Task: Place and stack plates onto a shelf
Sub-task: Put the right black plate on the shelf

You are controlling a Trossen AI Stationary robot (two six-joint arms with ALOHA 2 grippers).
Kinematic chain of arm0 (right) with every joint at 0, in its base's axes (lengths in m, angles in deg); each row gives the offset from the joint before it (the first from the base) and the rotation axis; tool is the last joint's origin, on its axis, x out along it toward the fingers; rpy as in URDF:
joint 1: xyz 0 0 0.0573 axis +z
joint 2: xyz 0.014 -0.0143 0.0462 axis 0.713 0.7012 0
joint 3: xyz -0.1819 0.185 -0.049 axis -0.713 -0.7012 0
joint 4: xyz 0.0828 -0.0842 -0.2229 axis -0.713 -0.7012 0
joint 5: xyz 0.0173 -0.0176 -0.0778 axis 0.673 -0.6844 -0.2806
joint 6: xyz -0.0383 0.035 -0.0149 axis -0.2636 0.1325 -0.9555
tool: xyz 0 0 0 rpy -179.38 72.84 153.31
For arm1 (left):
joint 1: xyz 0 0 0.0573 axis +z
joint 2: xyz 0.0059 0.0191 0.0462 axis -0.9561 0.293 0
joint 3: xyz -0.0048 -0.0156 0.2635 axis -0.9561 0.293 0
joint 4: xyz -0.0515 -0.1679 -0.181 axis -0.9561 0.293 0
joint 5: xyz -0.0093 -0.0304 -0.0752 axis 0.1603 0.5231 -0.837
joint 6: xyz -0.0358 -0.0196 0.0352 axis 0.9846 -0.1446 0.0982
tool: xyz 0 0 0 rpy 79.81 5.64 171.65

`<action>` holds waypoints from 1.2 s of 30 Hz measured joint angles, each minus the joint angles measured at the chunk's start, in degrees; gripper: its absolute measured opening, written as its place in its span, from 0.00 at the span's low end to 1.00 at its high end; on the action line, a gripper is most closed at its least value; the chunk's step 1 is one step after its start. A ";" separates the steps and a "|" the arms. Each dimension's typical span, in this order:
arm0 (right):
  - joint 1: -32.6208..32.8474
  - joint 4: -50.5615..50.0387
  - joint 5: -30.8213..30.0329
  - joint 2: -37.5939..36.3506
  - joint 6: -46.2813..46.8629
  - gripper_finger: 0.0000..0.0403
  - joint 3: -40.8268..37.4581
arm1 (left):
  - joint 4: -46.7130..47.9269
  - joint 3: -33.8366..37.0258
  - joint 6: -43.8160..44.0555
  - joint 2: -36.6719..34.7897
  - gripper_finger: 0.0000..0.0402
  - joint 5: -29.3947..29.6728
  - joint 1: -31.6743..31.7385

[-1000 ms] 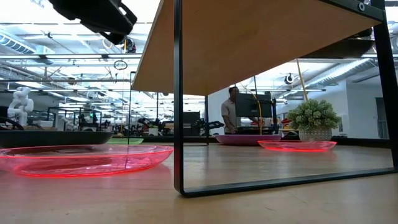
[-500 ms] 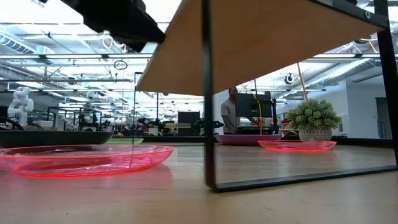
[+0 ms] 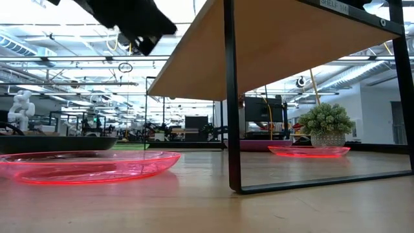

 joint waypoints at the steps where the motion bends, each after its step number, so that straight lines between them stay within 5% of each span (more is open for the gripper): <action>1: 0.08 0.57 0.03 -0.06 0.68 0.00 -0.01 | 0.57 0.00 1.39 -1.05 0.00 -0.15 -0.18; 9: 0.73 5.91 -0.06 0.18 4.73 0.00 -0.02 | 5.57 0.00 8.06 -9.97 0.00 0.66 -0.49; 17: 1.40 12.66 -0.30 2.37 6.56 0.00 -0.04 | 7.17 -0.47 9.69 -15.85 0.00 10.02 0.26; 36: 6.43 20.57 -9.69 8.94 9.17 0.00 -0.04 | 31.27 -21.39 12.61 -18.29 0.27 23.02 7.82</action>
